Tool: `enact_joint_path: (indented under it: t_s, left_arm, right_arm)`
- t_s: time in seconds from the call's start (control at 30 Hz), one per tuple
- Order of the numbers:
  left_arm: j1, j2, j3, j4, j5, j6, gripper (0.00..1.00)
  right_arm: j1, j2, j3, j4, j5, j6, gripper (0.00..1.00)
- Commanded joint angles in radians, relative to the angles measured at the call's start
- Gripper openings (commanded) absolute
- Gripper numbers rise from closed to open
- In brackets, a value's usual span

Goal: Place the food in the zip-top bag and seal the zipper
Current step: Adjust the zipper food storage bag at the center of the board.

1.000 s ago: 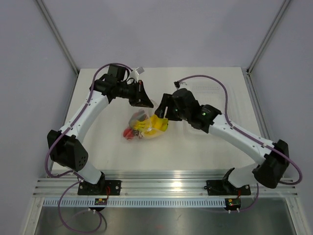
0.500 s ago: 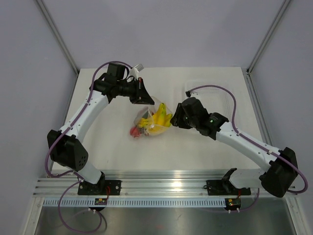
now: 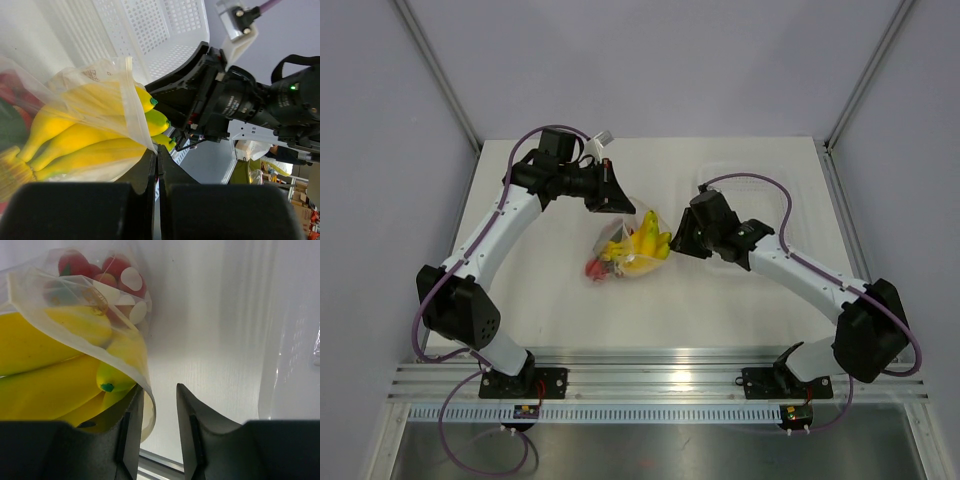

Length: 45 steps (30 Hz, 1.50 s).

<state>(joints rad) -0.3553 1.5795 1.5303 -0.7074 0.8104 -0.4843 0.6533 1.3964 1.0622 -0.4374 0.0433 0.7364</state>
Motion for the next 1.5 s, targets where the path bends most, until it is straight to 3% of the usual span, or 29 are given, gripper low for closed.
enact_joint_path:
  t_s: [0.0, 0.07, 0.1, 0.13, 0.3, 0.43, 0.67, 0.83, 1.1, 1.27, 1.47]
  left_arm:
    - [0.001, -0.019, 0.039, 0.048, 0.046, -0.011, 0.00]
    - [0.003, -0.022, 0.037, 0.046, 0.046, -0.008, 0.00]
    - [0.003, -0.021, 0.036, 0.046, 0.046, -0.008, 0.00]
    - [0.001, -0.024, 0.036, 0.046, 0.047, -0.008, 0.00]
    - [-0.016, -0.013, 0.065, -0.035, -0.066, 0.039, 0.00]
    - [-0.045, 0.027, 0.165, -0.113, -0.149, 0.064, 0.00]
    - [-0.044, 0.043, 0.188, -0.202, -0.333, 0.104, 0.00]
    - [-0.062, 0.034, 0.174, -0.224, -0.464, 0.131, 0.00]
    - [-0.099, 0.088, 0.200, -0.248, -0.530, 0.139, 0.00]
    - [-0.123, 0.105, 0.145, -0.201, -0.435, 0.121, 0.00]
    - [-0.135, 0.063, 0.209, -0.170, -0.350, 0.096, 0.00]
  right_arm:
    - [0.000, 0.026, 0.036, 0.060, -0.039, -0.003, 0.39]
    - [-0.001, 0.058, 0.050, 0.069, -0.039, -0.008, 0.32]
    - [-0.001, 0.073, 0.059, 0.071, -0.039, -0.011, 0.08]
    - [0.000, 0.088, 0.091, 0.057, -0.039, -0.018, 0.00]
    - [0.034, 0.062, 0.226, 0.056, -0.079, -0.060, 0.00]
    - [0.095, 0.102, 0.474, -0.084, -0.016, -0.111, 0.00]
    - [0.086, 0.182, 0.389, -0.109, 0.061, -0.077, 0.00]
    - [0.094, 0.092, 0.331, -0.029, 0.003, -0.029, 0.00]
    - [0.124, 0.022, 0.401, -0.017, -0.023, -0.039, 0.00]
    - [0.124, 0.134, 0.376, -0.024, -0.010, -0.020, 0.00]
    - [0.126, 0.145, 0.441, -0.032, -0.008, -0.023, 0.00]
